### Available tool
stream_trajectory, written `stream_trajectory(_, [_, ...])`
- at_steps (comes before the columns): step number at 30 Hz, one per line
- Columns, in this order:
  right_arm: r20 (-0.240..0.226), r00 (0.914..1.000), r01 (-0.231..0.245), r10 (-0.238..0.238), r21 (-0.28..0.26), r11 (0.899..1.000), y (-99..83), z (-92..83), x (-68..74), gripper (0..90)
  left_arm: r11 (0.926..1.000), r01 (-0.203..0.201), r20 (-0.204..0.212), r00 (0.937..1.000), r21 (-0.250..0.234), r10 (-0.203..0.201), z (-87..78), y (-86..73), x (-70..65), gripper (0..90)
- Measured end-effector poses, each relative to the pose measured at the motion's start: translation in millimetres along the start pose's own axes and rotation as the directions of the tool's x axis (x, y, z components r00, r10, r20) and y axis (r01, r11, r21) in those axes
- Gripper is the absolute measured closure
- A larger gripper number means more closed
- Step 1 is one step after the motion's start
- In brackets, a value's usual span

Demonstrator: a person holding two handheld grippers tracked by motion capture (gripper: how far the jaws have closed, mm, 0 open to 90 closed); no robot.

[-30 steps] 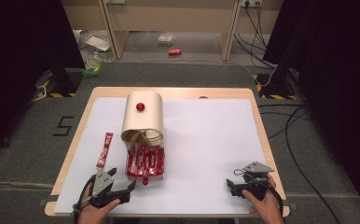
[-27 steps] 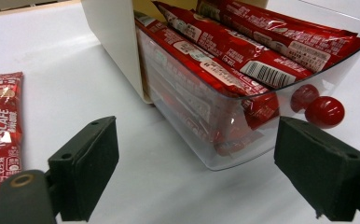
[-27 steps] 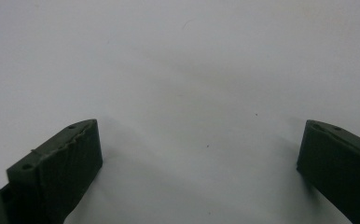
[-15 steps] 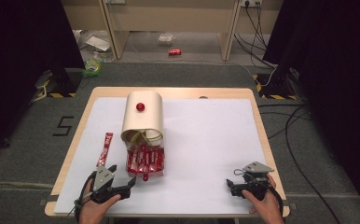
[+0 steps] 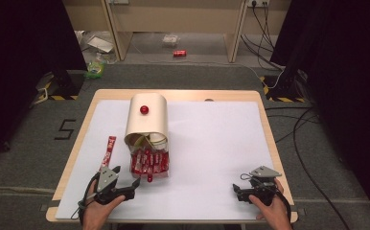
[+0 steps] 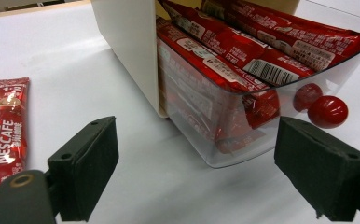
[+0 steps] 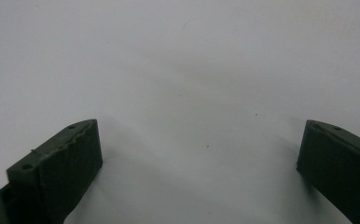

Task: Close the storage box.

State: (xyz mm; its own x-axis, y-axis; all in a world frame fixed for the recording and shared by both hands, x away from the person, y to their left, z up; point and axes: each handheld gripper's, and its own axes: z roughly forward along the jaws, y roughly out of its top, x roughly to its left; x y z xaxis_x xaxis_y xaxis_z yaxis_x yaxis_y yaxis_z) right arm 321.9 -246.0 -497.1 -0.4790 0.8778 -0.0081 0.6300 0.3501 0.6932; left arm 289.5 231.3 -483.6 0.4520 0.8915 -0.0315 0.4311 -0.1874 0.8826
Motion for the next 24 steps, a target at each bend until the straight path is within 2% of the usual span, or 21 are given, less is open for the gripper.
stream_trajectory(20, [0.000, 1.0000, 0.000, 0.000, 0.000, 1.000, 0.0, 0.0, 0.0, 0.3, 0.9996, 0.027, -0.013, 0.9996, -0.005, -0.027, 14.5, 5.9, 6.6, 13.2])
stream_trajectory(24, [0.000, 1.0000, 0.001, -0.001, 0.000, 1.000, 0.0, 0.0, -0.1, 0.3, 0.9998, 0.022, -0.012, 0.9997, -0.003, -0.022, 17.6, 7.2, 7.3, 13.1])
